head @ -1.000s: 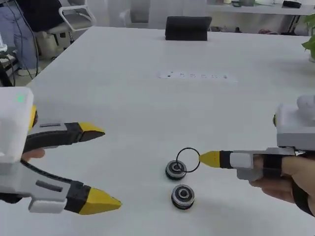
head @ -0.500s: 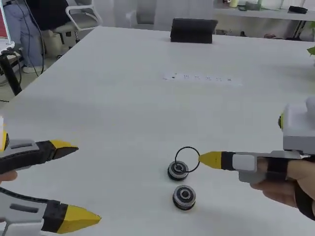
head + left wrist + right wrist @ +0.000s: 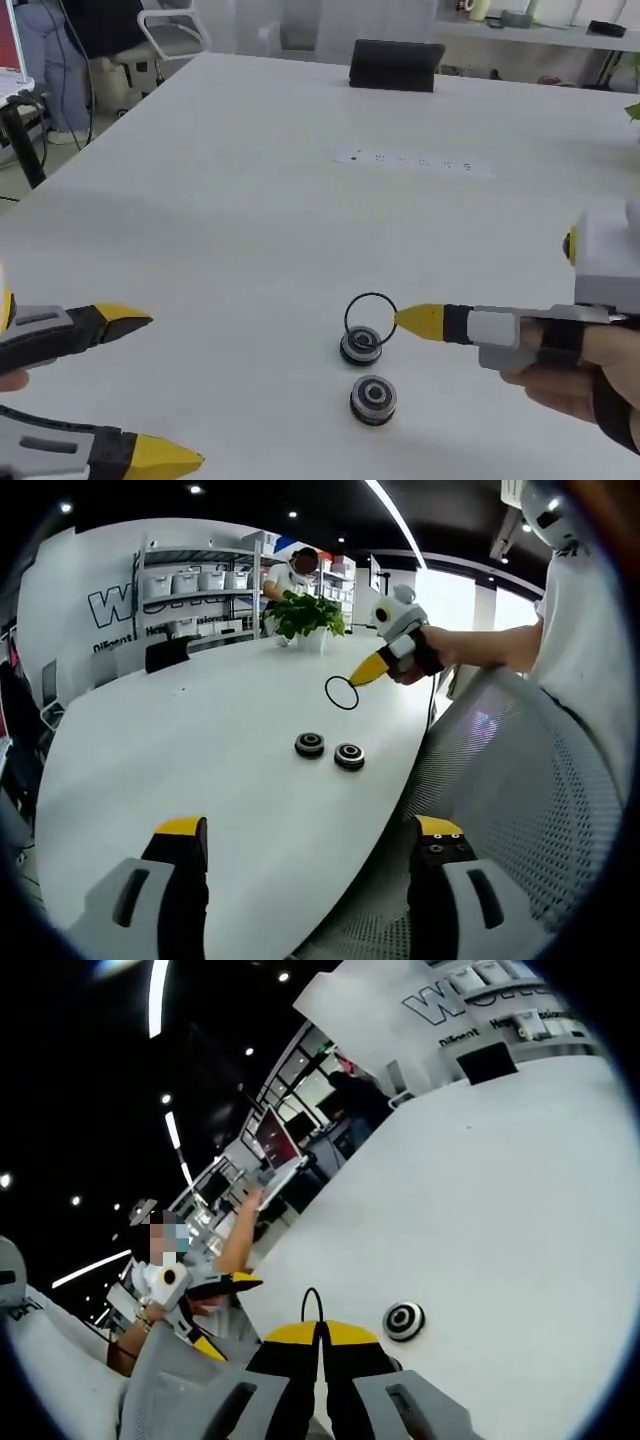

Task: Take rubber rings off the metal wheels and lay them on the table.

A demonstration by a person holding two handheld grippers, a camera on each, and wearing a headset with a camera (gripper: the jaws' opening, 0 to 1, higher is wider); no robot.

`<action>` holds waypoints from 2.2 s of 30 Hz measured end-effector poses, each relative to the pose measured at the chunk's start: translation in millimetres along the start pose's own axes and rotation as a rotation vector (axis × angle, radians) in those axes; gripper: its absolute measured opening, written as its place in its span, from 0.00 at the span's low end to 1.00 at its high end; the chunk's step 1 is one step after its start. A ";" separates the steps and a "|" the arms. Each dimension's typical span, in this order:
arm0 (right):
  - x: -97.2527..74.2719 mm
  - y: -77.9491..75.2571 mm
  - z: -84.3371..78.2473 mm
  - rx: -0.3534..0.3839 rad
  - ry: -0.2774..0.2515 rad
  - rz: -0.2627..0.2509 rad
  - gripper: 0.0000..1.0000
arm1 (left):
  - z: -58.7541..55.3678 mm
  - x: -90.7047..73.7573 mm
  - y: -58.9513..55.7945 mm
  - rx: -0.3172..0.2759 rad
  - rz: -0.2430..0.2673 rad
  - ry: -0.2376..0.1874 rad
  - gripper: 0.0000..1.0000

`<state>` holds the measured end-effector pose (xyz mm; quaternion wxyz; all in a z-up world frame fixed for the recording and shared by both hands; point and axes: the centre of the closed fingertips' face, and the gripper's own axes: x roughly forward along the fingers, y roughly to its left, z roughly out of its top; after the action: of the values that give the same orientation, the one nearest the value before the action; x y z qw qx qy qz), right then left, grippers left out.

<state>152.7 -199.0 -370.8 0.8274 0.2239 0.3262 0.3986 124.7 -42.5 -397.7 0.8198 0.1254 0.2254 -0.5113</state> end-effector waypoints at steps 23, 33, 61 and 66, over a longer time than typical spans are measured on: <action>40.6 43.0 17.8 -0.130 0.070 0.085 0.00 | 1.9 5.3 -2.8 -0.027 -0.009 -0.013 0.81; 69.3 35.5 -5.9 -0.155 0.154 0.056 0.00 | 2.1 8.5 -7.2 -0.024 -0.030 -0.014 0.82; 89.0 -20.3 -63.1 -0.007 0.220 -0.047 0.00 | -2.1 8.3 -5.1 -0.091 -0.014 -0.012 0.80; 88.8 -24.8 -66.1 -0.005 0.230 -0.060 0.00 | -1.7 7.7 -4.0 -0.108 -0.008 -0.021 0.79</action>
<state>159.6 -134.6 -463.9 0.7967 0.1646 0.4244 0.3974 123.6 -49.5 -402.9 0.8256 0.0746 0.2444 -0.5031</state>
